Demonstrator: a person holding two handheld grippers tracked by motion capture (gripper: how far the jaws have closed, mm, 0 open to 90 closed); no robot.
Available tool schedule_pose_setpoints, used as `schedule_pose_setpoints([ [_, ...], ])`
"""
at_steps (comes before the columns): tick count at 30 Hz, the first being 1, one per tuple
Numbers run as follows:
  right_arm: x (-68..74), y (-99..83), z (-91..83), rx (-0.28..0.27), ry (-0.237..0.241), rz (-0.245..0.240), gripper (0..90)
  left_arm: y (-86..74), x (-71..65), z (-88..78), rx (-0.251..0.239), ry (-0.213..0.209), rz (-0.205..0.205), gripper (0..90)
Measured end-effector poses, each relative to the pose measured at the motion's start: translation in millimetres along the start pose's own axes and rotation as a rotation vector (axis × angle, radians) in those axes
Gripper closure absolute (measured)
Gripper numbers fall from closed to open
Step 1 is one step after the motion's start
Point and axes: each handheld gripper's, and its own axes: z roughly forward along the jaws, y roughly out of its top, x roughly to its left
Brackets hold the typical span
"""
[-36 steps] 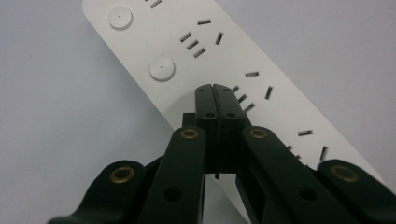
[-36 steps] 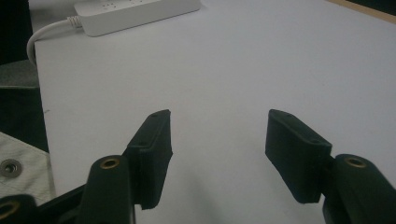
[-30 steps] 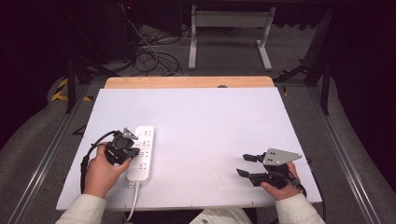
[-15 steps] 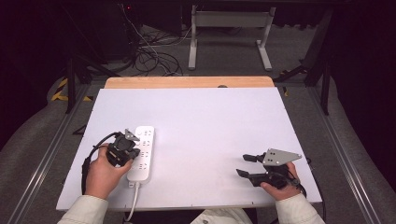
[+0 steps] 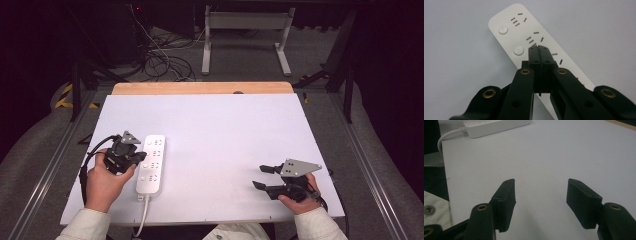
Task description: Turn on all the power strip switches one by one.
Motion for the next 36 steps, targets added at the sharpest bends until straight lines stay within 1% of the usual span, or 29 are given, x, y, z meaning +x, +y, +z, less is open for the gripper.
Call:
schedule_pose_setpoints([
  [4,-0.1,-0.1,0.2,0.001,0.003,-0.001,40.8,1.5,0.6,2.2,0.005,-0.007,-0.003,89.9],
  [6,-0.5,-0.3,-0.1,0.002,0.002,0.000,40.7,2.6,1.8,4.8,0.011,-0.006,-0.002,89.9],
  [7,-0.6,-0.4,-0.2,0.002,0.001,0.001,40.7,3.3,2.4,6.1,0.012,0.001,0.001,89.9],
  [9,-0.4,-0.3,-0.1,0.000,0.003,0.001,40.7,5.4,4.5,10.6,0.018,-0.002,-0.009,89.9],
  [12,-0.5,-0.3,0.0,0.000,0.004,0.000,40.7,6.8,6.8,13.7,0.019,-0.002,-0.011,90.0],
  [14,-0.5,-0.2,0.1,0.000,0.004,0.001,40.7,8.6,10.8,19.1,0.025,0.003,-0.010,89.9],
  [15,-0.4,-0.2,0.2,0.000,0.004,0.001,40.7,9.0,11.9,20.7,0.029,-0.004,-0.015,90.0],
  [18,-0.6,-0.3,0.2,0.002,0.003,0.001,40.7,10.5,14.7,24.3,0.027,-0.004,-0.025,89.9],
  [21,-0.7,-0.4,0.2,0.002,0.004,0.000,40.7,11.4,16.5,26.6,0.026,0.006,-0.022,90.0],
  [23,-0.6,-0.3,0.1,0.002,0.004,0.000,40.7,12.0,17.6,29.7,0.032,-0.002,-0.028,89.9],
  [28,-0.7,-0.4,0.1,0.003,0.003,-0.001,40.7,12.9,19.9,36.1,0.038,-0.001,-0.033,89.9],
  [31,-0.6,-0.4,0.2,0.003,0.004,-0.001,40.7,13.2,22.4,40.1,0.041,0.003,-0.045,89.9],
  [35,-0.6,-0.4,-0.1,0.003,0.004,-0.002,40.7,13.8,23.7,44.2,0.053,0.009,-0.041,89.9],
  [36,-0.7,-0.3,-0.2,0.002,0.003,-0.002,40.7,13.7,23.5,45.4,0.052,0.007,-0.046,89.9],
])
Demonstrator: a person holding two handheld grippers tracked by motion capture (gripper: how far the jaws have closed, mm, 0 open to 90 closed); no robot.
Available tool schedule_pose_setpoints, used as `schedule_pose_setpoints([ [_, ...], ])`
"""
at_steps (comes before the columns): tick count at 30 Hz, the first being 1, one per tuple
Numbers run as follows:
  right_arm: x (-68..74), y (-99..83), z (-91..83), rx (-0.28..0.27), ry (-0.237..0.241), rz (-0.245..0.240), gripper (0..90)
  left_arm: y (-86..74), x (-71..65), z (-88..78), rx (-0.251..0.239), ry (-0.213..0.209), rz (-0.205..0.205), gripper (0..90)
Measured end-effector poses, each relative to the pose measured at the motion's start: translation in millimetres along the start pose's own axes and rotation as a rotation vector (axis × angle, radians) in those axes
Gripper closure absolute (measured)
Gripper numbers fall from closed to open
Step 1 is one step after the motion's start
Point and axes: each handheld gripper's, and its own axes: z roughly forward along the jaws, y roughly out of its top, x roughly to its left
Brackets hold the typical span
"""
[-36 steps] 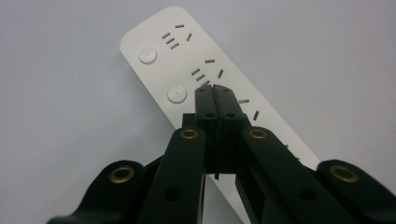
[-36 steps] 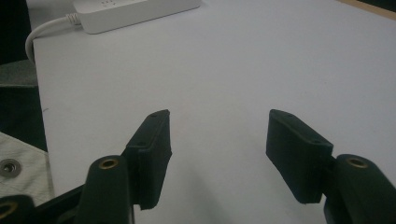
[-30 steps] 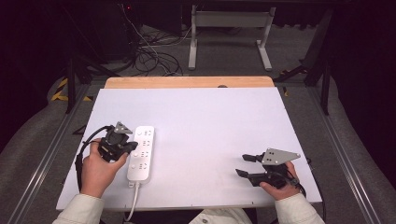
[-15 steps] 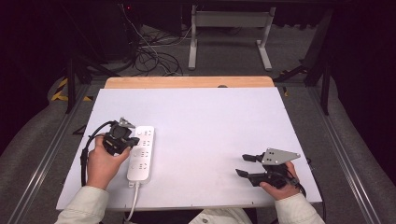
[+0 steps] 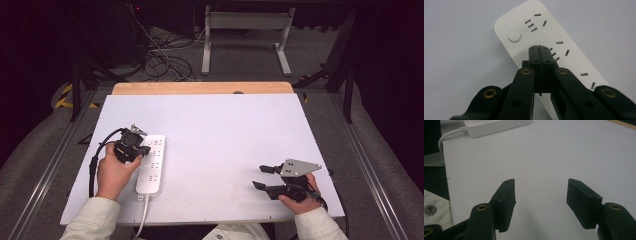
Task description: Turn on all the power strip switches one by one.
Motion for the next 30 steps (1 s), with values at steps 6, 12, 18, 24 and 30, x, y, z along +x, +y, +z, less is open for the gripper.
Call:
schedule_pose_setpoints([
  [6,-0.1,-0.1,-0.1,0.001,0.000,-0.001,40.7,0.4,0.3,2.3,0.005,-0.003,-0.002,90.0],
  [12,0.0,-0.1,-0.3,0.000,0.000,-0.002,40.7,0.7,-1.0,2.7,0.006,0.003,0.005,89.9],
  [18,0.3,0.0,-0.4,-0.002,0.002,-0.002,40.7,0.6,-0.3,2.8,0.016,-0.013,-0.001,90.0],
  [24,0.5,0.0,-0.6,-0.004,0.003,-0.003,40.7,0.3,0.4,3.3,0.016,-0.016,-0.004,90.0],
  [30,0.3,-0.1,-0.9,-0.004,0.003,-0.004,40.7,-0.3,0.1,4.3,0.008,-0.012,-0.005,90.0],
])
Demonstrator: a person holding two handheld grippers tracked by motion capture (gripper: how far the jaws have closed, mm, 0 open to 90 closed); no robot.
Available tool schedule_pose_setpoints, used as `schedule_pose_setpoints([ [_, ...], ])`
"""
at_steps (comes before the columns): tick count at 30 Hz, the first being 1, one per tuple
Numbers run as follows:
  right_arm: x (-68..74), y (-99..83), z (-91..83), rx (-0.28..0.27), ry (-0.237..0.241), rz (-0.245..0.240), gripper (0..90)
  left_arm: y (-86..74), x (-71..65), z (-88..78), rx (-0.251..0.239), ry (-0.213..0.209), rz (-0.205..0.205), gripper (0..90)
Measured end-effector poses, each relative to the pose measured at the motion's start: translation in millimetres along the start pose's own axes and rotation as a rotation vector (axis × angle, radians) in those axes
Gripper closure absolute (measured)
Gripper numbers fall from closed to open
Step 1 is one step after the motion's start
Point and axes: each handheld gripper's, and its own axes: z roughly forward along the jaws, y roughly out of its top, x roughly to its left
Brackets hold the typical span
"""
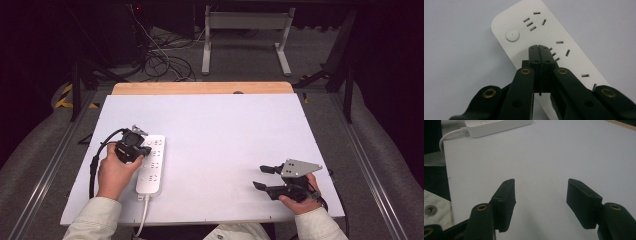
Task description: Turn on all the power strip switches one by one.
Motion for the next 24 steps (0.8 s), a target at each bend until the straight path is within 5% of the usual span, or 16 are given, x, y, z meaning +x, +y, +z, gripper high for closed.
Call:
schedule_pose_setpoints([
  [5,0.5,0.1,0.0,0.002,0.002,0.000,40.7,-0.2,-3.7,1.7,-0.008,0.032,0.016,90.0],
  [24,0.7,-0.1,0.0,0.000,0.004,0.001,40.7,-1.7,-3.7,2.7,-0.014,0.032,0.004,90.0],
])
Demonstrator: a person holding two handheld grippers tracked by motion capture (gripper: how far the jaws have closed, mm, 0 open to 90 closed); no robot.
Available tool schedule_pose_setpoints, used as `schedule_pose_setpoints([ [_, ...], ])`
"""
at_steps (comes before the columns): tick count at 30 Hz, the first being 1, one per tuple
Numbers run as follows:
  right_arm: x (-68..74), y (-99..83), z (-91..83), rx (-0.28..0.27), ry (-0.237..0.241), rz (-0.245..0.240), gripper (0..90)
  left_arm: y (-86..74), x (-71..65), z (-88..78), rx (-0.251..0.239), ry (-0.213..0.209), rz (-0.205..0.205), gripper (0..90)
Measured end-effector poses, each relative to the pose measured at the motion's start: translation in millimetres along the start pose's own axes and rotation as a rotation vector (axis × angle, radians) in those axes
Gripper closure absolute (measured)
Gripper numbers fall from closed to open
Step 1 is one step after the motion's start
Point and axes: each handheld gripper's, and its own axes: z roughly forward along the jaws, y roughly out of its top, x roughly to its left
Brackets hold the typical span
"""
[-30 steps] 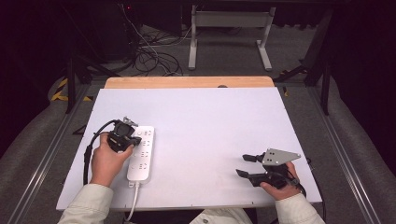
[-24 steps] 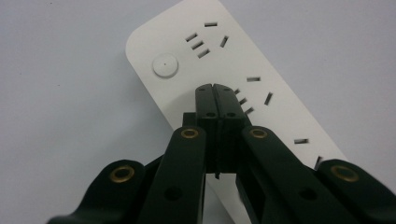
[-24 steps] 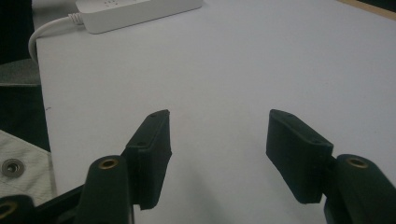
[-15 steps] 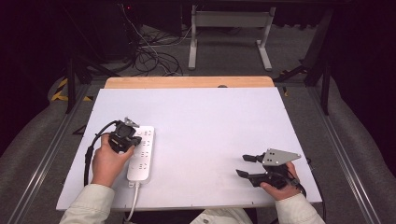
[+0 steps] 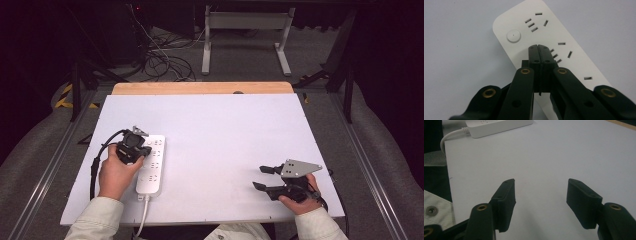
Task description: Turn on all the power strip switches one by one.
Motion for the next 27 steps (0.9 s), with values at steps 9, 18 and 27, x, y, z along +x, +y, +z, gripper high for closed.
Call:
schedule_pose_setpoints([
  [9,-0.2,-0.3,0.4,0.003,0.000,0.002,40.5,-2.3,0.7,0.8,-0.009,-0.006,-0.004,90.0],
  [18,-1.3,-0.4,0.6,0.008,-0.005,-0.002,40.2,3.4,6.1,-20.6,-0.081,0.019,-0.028,90.0],
  [27,-0.9,-0.4,0.3,0.005,-0.005,-0.002,40.1,7.3,-0.4,-24.4,-0.090,0.009,-0.007,90.0],
])
